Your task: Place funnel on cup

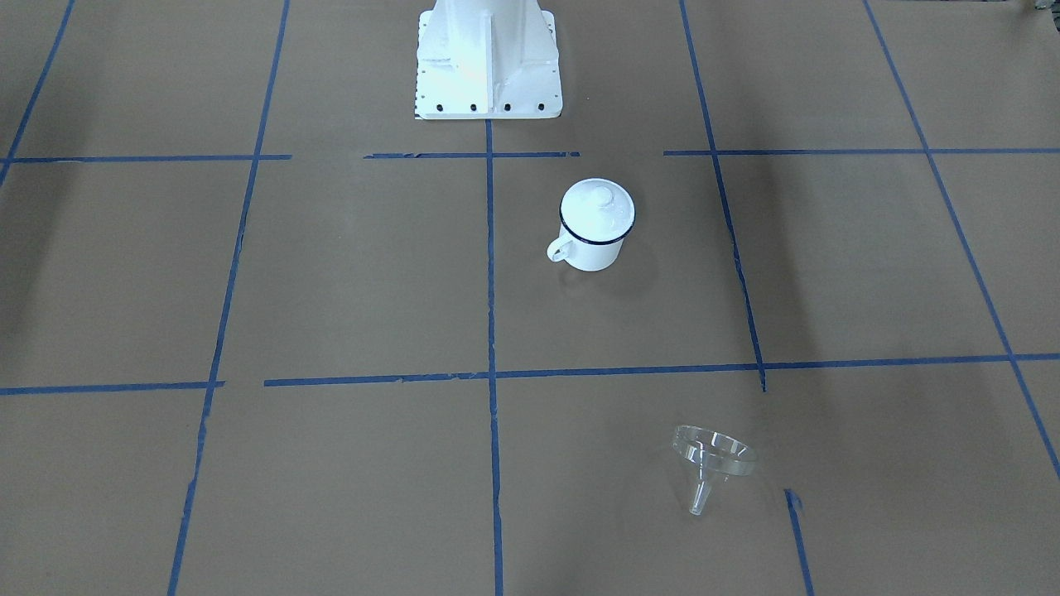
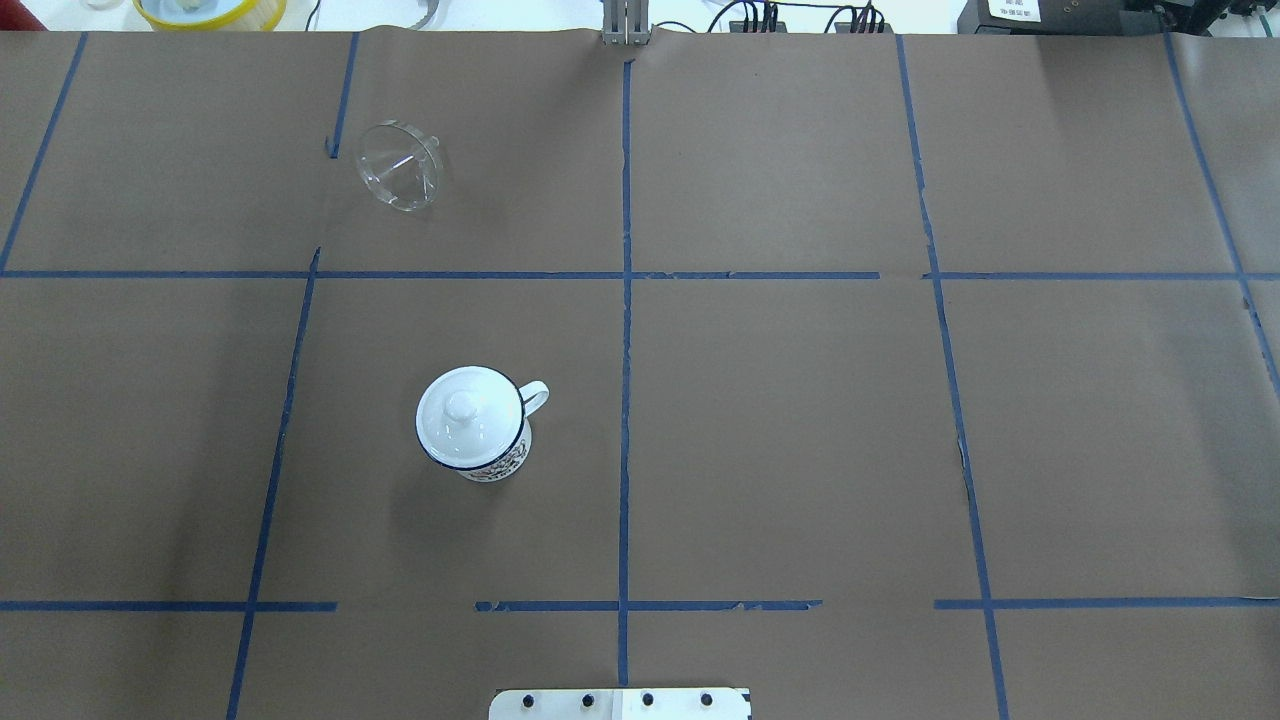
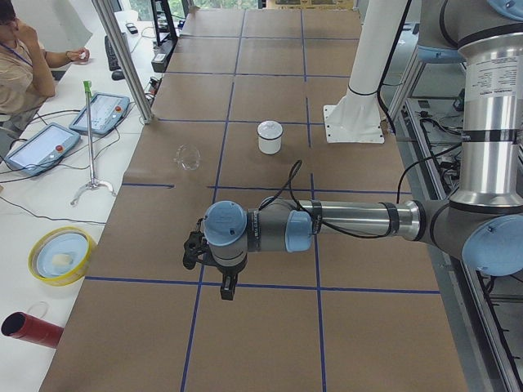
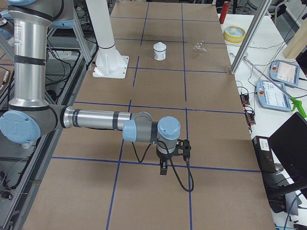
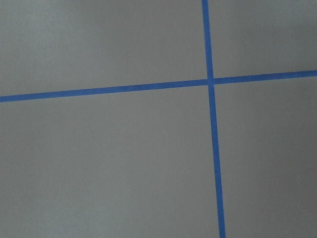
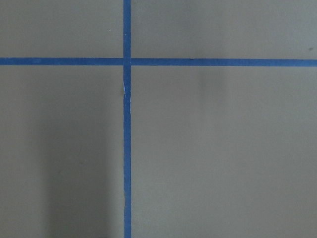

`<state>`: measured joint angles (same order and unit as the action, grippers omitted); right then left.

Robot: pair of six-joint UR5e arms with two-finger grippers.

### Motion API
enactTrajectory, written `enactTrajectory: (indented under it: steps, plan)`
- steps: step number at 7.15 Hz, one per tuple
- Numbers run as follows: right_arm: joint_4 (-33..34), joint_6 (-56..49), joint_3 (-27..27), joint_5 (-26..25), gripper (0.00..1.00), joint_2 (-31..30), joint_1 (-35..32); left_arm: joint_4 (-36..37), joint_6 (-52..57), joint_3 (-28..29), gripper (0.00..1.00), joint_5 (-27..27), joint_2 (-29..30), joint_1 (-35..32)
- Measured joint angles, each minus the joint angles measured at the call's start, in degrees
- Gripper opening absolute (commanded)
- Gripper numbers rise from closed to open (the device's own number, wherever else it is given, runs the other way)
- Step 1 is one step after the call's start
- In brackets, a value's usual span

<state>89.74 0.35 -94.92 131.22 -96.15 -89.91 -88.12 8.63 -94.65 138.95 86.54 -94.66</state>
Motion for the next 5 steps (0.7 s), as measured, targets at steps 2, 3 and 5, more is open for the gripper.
enactTrajectory:
  steps: [2, 3, 5]
  plan:
    - [0.0, 0.0, 0.0, 0.0, 1.0, 0.0, 0.0, -0.09, -0.01, -0.08, 1.0, 0.38, -0.05, 0.43]
    - [0.0, 0.0, 0.0, 0.0, 1.0, 0.0, 0.0, -0.05, -0.01, -0.33, 1.0, 0.4, 0.01, 0.6]
    - [0.0, 0.0, 0.0, 0.0, 1.0, 0.0, 0.0, -0.21, -0.3, -3.11, 1.0, 0.44, 1.32, 1.25]
